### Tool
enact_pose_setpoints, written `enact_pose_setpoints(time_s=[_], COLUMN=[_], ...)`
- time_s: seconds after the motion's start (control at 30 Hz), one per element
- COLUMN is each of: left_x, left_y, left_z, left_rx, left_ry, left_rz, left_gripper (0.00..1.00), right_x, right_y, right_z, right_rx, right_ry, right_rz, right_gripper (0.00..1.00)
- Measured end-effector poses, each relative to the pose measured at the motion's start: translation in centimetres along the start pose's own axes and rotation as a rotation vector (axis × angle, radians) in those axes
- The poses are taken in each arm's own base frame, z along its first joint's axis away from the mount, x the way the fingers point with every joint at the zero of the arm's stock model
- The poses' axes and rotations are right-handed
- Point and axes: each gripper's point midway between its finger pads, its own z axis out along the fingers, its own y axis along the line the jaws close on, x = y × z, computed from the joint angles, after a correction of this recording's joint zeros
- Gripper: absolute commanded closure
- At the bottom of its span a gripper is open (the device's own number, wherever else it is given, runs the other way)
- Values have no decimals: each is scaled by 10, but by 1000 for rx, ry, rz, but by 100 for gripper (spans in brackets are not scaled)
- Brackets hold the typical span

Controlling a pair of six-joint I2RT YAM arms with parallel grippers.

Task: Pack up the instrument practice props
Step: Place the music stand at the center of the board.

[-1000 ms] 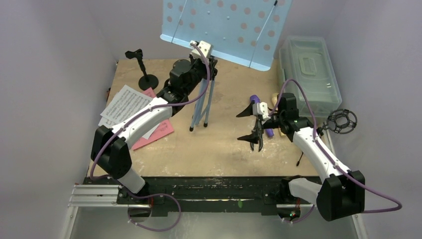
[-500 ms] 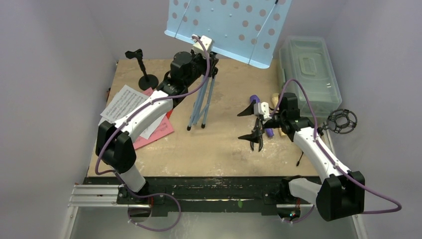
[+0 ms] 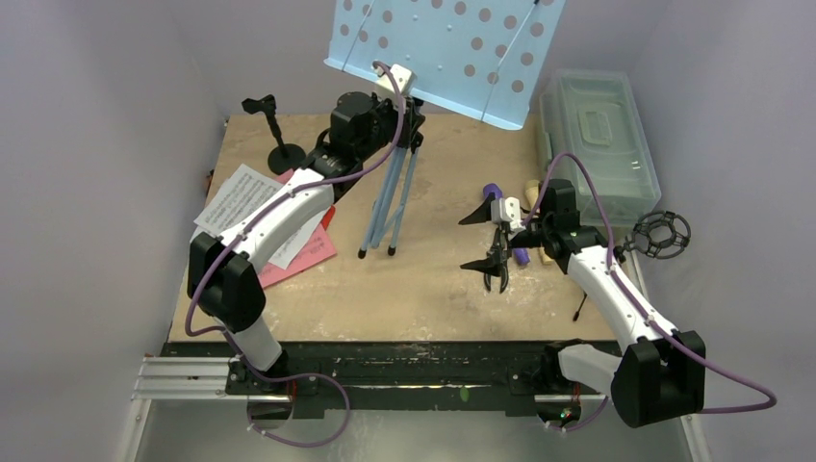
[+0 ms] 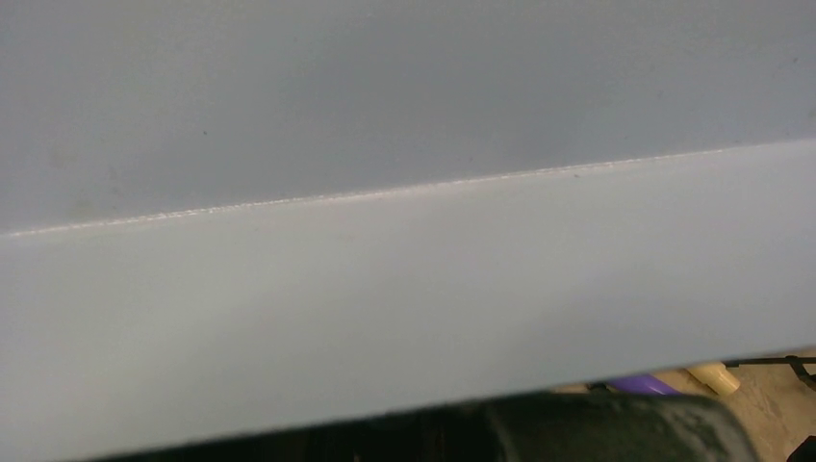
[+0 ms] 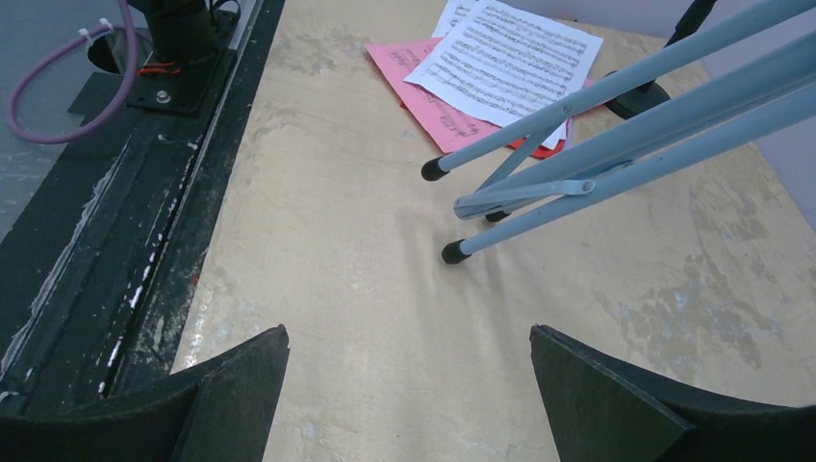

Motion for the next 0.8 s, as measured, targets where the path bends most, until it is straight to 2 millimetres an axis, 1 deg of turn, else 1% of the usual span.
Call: enact_pose_setpoints(time_s=[0.53, 0.67, 0.8], left_x=[-11, -7, 3], left_y=[-6, -6, -6], left_z=[-4, -6, -8], left_rx=[24, 23, 20], left_ry=[20, 45, 87], left_rz=[-31, -36, -43], left_gripper=[100, 100, 100], right_x=[0, 1, 1], right_y=[-1, -2, -2], right_z=[-1, -1, -1], right_rx=[4, 6, 6], right_ry=[1, 1, 1], right_rz=[-1, -6, -9], right_gripper=[1, 1, 1])
